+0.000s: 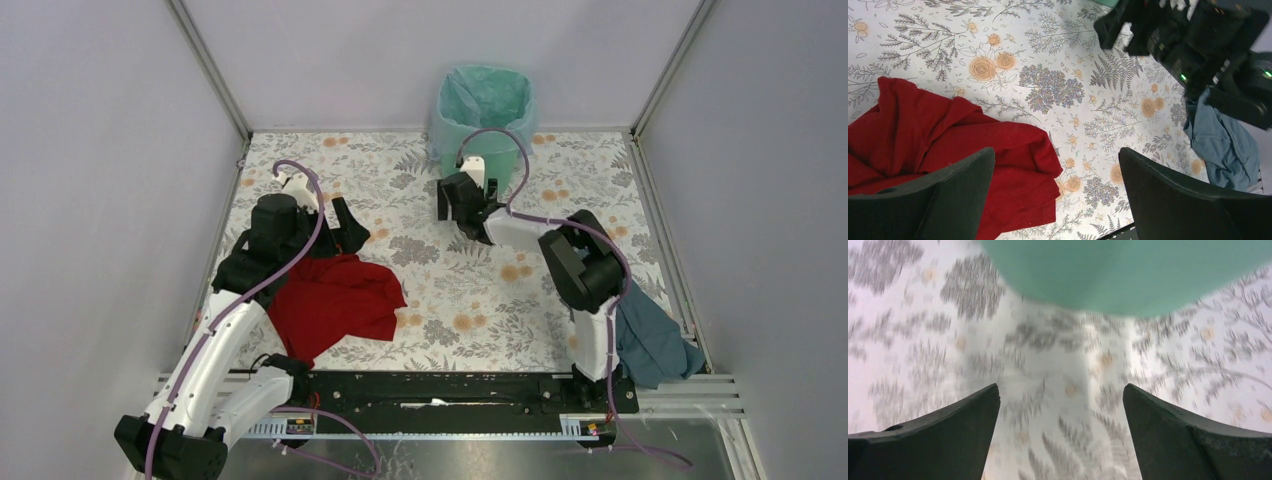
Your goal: Put the trash bags into the trash bin
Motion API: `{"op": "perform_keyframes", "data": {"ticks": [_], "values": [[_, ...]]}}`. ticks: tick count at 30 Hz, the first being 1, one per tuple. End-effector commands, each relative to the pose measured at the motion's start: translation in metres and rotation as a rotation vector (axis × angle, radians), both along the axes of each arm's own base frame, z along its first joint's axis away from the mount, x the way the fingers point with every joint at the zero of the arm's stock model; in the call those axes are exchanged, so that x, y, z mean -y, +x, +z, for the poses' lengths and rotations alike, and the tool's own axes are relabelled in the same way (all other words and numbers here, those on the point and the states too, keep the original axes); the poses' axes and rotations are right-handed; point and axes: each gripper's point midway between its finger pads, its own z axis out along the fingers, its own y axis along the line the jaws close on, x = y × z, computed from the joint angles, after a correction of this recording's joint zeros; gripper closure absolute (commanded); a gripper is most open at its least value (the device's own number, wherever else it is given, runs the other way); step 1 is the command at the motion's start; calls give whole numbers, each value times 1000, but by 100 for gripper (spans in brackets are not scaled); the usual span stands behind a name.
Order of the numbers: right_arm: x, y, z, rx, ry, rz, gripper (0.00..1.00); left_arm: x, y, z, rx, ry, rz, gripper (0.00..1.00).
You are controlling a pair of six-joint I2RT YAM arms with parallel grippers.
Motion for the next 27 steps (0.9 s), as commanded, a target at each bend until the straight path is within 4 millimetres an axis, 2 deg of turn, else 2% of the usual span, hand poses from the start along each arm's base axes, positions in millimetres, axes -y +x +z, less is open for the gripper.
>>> {"op": "perform_keyframes", "data": {"ticks": [1,5,9,15,18,20,23,27], "values": [[-15,-58,66,14,83,145,0,0,4,9,35,-9,8,1],[4,-119,115,0,175,237,0,-4,11,20,63,8,31,1],[38,-160,178,93,172,299,0,-9,16,52,132,16,58,1],[104,-209,289,270,106,278,0,-24,13,135,342,9,113,1],[132,-229,335,359,103,243,0,-31,6,180,459,1,132,1],[149,-240,357,412,105,220,0,-35,-2,206,529,-9,140,1],[167,-254,380,482,112,199,0,-40,-16,242,632,-36,144,1],[182,-269,399,558,142,188,0,-45,-33,273,723,-69,151,1]]}}
